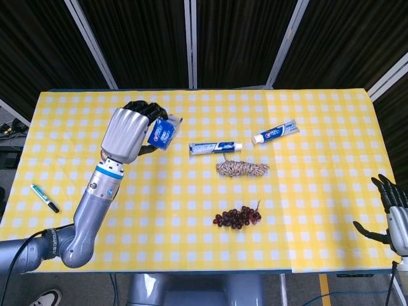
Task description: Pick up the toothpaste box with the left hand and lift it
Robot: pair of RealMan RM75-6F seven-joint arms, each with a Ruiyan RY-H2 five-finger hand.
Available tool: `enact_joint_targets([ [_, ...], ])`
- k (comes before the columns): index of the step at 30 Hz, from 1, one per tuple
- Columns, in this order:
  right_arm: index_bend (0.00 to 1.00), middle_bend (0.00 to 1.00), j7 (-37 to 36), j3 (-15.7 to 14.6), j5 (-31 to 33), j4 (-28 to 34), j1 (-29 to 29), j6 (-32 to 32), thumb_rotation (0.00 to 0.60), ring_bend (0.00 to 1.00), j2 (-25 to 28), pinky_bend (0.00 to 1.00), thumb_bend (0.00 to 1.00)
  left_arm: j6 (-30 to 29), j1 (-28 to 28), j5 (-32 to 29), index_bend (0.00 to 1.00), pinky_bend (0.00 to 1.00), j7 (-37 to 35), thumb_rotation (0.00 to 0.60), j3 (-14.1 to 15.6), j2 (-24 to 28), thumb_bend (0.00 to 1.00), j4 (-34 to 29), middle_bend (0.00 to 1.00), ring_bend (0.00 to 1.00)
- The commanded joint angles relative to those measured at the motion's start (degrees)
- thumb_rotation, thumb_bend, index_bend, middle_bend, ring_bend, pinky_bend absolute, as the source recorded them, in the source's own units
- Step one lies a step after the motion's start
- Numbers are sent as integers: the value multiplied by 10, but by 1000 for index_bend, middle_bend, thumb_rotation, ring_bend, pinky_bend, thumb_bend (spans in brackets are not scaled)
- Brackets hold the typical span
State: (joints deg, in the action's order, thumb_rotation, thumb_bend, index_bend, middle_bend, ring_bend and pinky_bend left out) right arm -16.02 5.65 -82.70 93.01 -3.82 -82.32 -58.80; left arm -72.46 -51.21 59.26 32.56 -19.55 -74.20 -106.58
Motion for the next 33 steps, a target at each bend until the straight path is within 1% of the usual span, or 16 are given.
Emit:
enact_joint_targets([
  [1, 0, 0, 4, -1, 0, 1, -1, 1, 600, 0, -1, 0, 85, 23, 27, 14, 543, 381, 34, 600, 69, 11, 408, 7, 359, 385],
  [2, 0, 0, 6, -2, -2, 2, -1, 1, 600, 0, -2, 0, 85, 28, 34, 13, 528, 363, 53, 600, 92, 11, 394, 11, 336, 368],
  [4, 0, 0, 10, -3, -4, 3, 0, 0, 600, 0, -3, 0, 85, 28, 43, 15, 484, 314, 68, 600, 111, 8, 308, 15, 291, 328],
  [6, 0, 0, 15, -4, -6, 5, 0, -3, 600, 0, -4, 0, 85, 24, 55, 14, 368, 208, 80, 600, 130, 5, 170, 18, 187, 225],
  [7, 0, 0, 18, -5, -7, 6, 0, -3, 600, 0, -4, 0, 85, 22, 61, 13, 316, 162, 81, 600, 136, 4, 144, 17, 135, 178],
  [9, 0, 0, 21, -5, -8, 7, 1, -4, 600, 0, -5, 0, 85, 19, 69, 11, 161, 39, 81, 600, 143, 6, 97, 14, 22, 48],
  [11, 0, 0, 26, -6, -8, 7, 1, -4, 600, 0, -6, 0, 85, 8, 84, 13, 79, 1, 81, 600, 153, 11, 80, 7, 0, 1],
  [12, 0, 0, 29, -6, -7, 7, 0, -4, 600, 0, -7, 0, 85, -3, 94, 20, 61, 0, 79, 600, 158, 13, 79, 5, 0, 0],
  [18, 0, 0, 53, -8, -7, 10, -1, -4, 600, 0, -13, 0, 85, -81, 164, 90, 50, 0, 34, 600, 197, 6, 79, 18, 0, 0],
  [23, 0, 0, 80, -10, -11, 11, -2, -6, 600, 0, -23, 0, 85, -171, 245, 171, 49, 0, -27, 600, 242, -8, 78, 63, 0, 0],
  [26, 0, 0, 98, -12, -11, 11, -3, -5, 600, 0, -29, 0, 84, -209, 295, 200, 45, 0, -67, 600, 271, -16, 79, 90, 0, 0],
  [29, 0, 0, 111, -13, -15, 12, -3, -9, 600, 0, -33, 0, 85, -230, 330, 209, 32, 0, -85, 600, 282, -22, 78, 110, 0, 0],
  [33, 0, 0, 119, -15, -20, 12, -2, -14, 600, 0, -37, 0, 84, -251, 362, 222, 18, 0, -105, 600, 282, -27, 78, 127, 0, 0],
])
